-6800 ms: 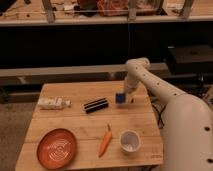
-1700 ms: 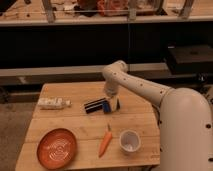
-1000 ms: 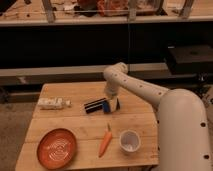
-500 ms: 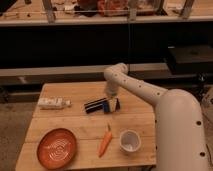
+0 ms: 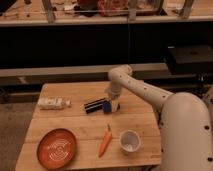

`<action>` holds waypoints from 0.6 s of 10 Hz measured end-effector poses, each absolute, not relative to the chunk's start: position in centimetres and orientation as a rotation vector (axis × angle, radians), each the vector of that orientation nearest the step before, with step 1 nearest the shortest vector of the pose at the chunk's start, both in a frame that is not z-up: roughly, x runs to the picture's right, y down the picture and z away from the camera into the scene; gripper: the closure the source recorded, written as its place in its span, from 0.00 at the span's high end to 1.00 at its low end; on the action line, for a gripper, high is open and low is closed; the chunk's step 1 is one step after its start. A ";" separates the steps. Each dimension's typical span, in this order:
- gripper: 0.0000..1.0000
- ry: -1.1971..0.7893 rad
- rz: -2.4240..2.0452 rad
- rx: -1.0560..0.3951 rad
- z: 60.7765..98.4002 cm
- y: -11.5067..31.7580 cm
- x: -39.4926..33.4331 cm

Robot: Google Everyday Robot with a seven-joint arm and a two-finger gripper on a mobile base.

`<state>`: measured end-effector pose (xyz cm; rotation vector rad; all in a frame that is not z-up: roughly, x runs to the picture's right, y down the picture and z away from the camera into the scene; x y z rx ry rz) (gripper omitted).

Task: Place the white sponge in the ceramic bowl

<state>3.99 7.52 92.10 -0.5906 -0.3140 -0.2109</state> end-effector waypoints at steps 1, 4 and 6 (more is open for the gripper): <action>0.80 -0.321 -0.223 -0.592 92.4 8.1 4.1; 0.70 -0.331 -0.227 -0.600 92.9 8.9 4.8; 0.50 -0.333 -0.220 -0.608 93.0 9.1 4.6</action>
